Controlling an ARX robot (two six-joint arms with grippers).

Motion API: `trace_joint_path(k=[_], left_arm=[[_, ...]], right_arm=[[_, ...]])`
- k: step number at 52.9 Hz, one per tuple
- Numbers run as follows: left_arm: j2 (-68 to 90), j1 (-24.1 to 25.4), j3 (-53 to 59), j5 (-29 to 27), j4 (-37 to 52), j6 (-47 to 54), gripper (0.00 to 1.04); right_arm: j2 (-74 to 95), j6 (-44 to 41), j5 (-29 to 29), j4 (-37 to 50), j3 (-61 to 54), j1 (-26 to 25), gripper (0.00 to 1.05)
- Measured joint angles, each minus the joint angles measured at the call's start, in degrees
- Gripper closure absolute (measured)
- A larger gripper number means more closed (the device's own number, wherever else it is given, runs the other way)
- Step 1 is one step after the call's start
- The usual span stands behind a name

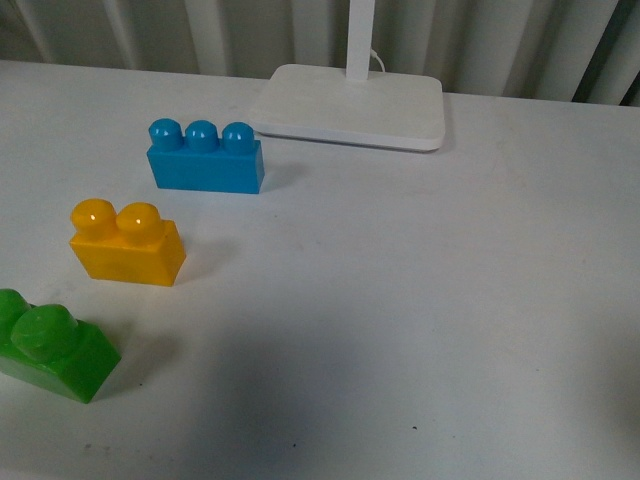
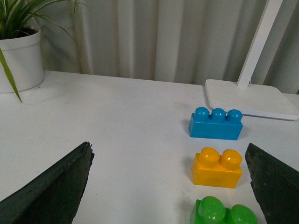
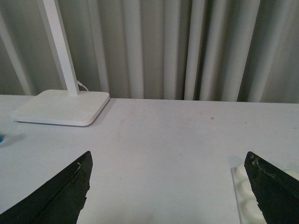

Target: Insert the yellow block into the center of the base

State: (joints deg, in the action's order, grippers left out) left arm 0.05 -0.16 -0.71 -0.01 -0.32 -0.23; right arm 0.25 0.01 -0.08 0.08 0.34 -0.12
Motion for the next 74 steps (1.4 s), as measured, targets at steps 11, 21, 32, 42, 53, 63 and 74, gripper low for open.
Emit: trace_joint_path(k=[11,21,32,42,53,63,74], left_arm=[[0.0,0.0,0.0,0.0,0.0,0.0,0.06],[0.0,0.0,0.0,0.0,0.0,0.0,0.06],[0.0,0.0,0.0,0.0,0.0,0.0,0.06],[0.0,0.0,0.0,0.0,0.0,0.0,0.06],[0.0,0.0,0.0,0.0,0.0,0.0,0.06],[0.0,0.0,0.0,0.0,0.0,0.0,0.06],[0.0,0.0,0.0,0.0,0.0,0.0,0.06]], right_arm=[[0.0,0.0,0.0,0.0,0.0,0.0,0.09],[0.0,0.0,0.0,0.0,0.0,0.0,0.09],[0.0,0.0,0.0,0.0,0.0,0.0,0.09],[0.0,0.0,0.0,0.0,0.0,0.0,0.09],[0.0,0.0,0.0,0.0,0.0,0.0,0.09],[7.2,1.4,-2.3,-6.8,3.5,-3.4,0.09],[33.6,2.4,-14.3,-5.5,17.0,-18.3,0.09]])
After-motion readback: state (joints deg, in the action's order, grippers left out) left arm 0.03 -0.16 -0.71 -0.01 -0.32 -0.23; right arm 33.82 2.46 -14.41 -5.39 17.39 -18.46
